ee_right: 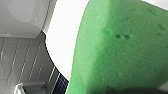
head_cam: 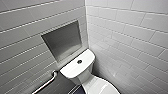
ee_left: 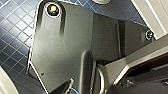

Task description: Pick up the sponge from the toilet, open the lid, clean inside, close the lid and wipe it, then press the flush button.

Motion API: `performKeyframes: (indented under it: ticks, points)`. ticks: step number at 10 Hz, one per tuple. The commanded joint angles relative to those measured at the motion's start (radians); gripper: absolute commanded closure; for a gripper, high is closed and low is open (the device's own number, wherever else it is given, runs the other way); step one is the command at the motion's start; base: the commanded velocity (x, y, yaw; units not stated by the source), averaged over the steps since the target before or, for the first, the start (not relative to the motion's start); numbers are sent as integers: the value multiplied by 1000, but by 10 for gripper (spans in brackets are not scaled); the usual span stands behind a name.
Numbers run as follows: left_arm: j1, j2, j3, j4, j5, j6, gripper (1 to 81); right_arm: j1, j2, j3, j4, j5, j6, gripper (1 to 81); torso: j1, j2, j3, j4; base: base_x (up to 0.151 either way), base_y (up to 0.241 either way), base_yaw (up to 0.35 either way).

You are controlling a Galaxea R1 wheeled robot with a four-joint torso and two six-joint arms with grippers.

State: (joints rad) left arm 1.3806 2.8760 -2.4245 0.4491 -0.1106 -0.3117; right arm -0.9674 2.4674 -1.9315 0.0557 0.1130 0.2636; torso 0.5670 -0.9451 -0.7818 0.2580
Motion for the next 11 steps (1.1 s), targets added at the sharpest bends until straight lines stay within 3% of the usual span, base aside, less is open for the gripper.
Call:
performKeyframes:
  ticks: [1, 3, 5, 6, 7, 8, 9, 11]
  points:
    - [-2, -15, -5, 2, 54, 3, 10, 178, 11, -38, 29, -133, 11, 811, 0, 0, 0, 0, 0, 0, 0]
    - [-1, -7, -21, 0, 54, 3, 10, 242, 24, -52, 30, -160, 11, 811, 0, 0, 0, 0, 0, 0, 0]
    - [2, 3, -41, 0, 54, 2, 10, 296, 23, -52, 30, -162, 11, 811, 0, 0, -96, 0, 0, 0, 0]
    - [5, 16, -53, 2, 57, 2, 10, 327, 24, -52, 30, -185, 11, 811, 0, 0, -107, 0, 0, 0, 0]
    - [8, 25, -61, 0, 84, 2, 10, 356, 27, -55, 30, -194, 11, 811, 0, 0, -112, 0, 0, 0, 0]
    - [8, 40, -80, 10, 126, 3, 10, 391, 32, -67, 32, -196, 11, 811, 0, 0, -70, 0, 0, 0, 0]
    - [8, 56, -105, 13, 161, 11, 10, 429, 43, -76, 33, -214, 11, 811, 0, 1, -89, 0, 0, 0, 0]
    - [15, 62, -124, 20, 163, 13, 10, 509, 69, -81, 38, -256, 31, 811, 0, 1, -100, 0, 0, 0, 0]
